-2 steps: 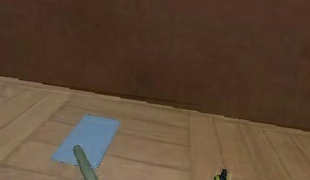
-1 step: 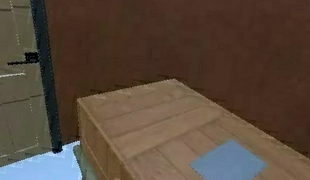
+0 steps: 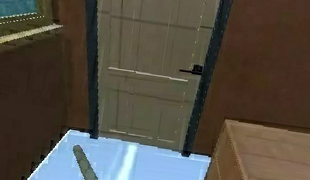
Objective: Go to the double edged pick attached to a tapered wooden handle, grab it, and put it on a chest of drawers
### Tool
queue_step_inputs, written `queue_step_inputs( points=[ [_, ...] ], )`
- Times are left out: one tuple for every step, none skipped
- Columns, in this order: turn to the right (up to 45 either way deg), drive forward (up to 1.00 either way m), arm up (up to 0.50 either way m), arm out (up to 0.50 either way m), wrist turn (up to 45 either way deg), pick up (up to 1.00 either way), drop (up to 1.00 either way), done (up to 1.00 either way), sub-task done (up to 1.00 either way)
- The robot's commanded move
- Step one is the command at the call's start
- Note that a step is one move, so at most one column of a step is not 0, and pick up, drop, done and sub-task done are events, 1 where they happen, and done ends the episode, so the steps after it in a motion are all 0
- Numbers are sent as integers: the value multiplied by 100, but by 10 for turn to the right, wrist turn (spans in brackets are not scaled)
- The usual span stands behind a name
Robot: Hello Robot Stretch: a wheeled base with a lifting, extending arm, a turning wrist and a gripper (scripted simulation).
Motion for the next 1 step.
queue_step_inputs(
  points=[
    [-450,0,0,0,0,0,0,0,0]
  ],
)
